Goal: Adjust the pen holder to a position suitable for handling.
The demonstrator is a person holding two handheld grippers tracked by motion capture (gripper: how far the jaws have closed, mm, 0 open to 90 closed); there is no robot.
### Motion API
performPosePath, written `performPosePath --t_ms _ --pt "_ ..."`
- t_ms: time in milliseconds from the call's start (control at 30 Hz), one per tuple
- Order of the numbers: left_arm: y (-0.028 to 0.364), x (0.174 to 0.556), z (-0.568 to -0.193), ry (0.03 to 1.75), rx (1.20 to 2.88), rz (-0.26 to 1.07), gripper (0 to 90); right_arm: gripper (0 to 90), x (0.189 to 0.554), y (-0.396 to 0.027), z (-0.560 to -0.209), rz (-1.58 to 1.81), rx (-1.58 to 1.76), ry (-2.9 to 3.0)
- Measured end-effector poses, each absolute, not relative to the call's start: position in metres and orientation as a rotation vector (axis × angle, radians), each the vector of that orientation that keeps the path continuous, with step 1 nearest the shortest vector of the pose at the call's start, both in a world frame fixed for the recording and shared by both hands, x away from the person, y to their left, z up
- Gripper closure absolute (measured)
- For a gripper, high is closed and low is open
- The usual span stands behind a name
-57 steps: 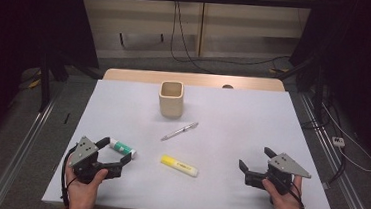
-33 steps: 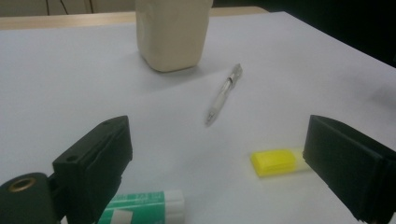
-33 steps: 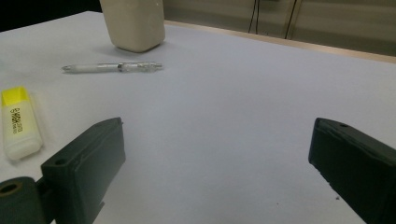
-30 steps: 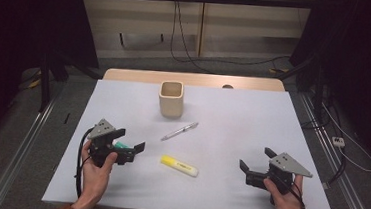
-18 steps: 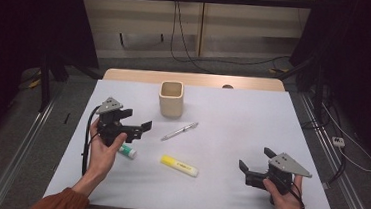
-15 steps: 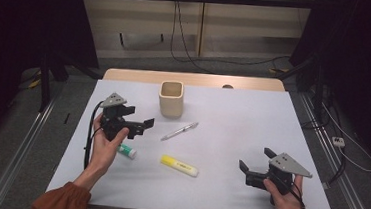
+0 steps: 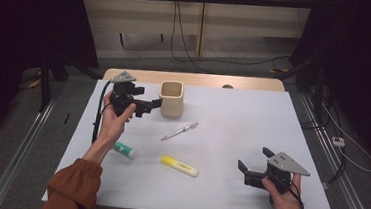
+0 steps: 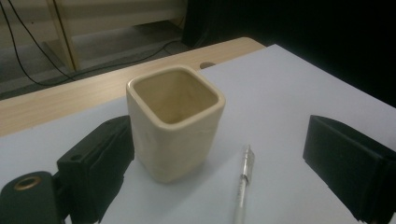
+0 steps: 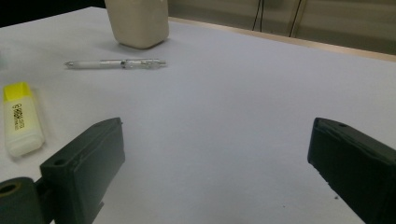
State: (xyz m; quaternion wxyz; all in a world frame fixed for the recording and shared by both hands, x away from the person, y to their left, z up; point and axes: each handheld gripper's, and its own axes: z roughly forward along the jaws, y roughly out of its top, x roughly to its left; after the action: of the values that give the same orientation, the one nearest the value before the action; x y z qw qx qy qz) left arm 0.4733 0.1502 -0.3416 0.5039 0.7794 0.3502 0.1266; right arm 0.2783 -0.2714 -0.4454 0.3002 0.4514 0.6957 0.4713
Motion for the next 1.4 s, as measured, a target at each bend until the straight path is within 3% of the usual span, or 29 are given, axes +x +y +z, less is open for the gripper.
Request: performPosePath --t_ms 200,333,533,600,867,900,1400 --pt "0.142 0.498 -0.339 0.842 1.888 0.337 12.2 3.5 0.279 -0.272 -0.445 1.278 1.191 1.848" --pt "0.136 0.517 -0.343 0.778 1.943 0.303 5.9 3.5 0.28 -0.274 -0.447 1.277 1.198 1.851" --pt "0.126 0.546 -0.347 0.75 2.03 0.299 8.2 3.6 0.28 -0.275 -0.448 1.28 1.201 1.855" --pt "0.124 0.551 -0.348 0.747 2.044 0.281 13.6 3.6 0.28 -0.274 -0.448 1.281 1.2 1.858" --pt "0.112 0.576 -0.362 0.744 2.114 0.245 16.3 3.6 0.28 -0.275 -0.449 1.283 1.215 1.86" --pt "0.108 0.58 -0.364 0.718 2.15 0.217 21.5 3.6 0.279 -0.276 -0.449 1.284 1.212 1.864" --pt "0.104 0.609 -0.383 0.744 2.218 0.163 40.4 3.3 0.28 -0.275 -0.451 1.292 1.209 1.897"
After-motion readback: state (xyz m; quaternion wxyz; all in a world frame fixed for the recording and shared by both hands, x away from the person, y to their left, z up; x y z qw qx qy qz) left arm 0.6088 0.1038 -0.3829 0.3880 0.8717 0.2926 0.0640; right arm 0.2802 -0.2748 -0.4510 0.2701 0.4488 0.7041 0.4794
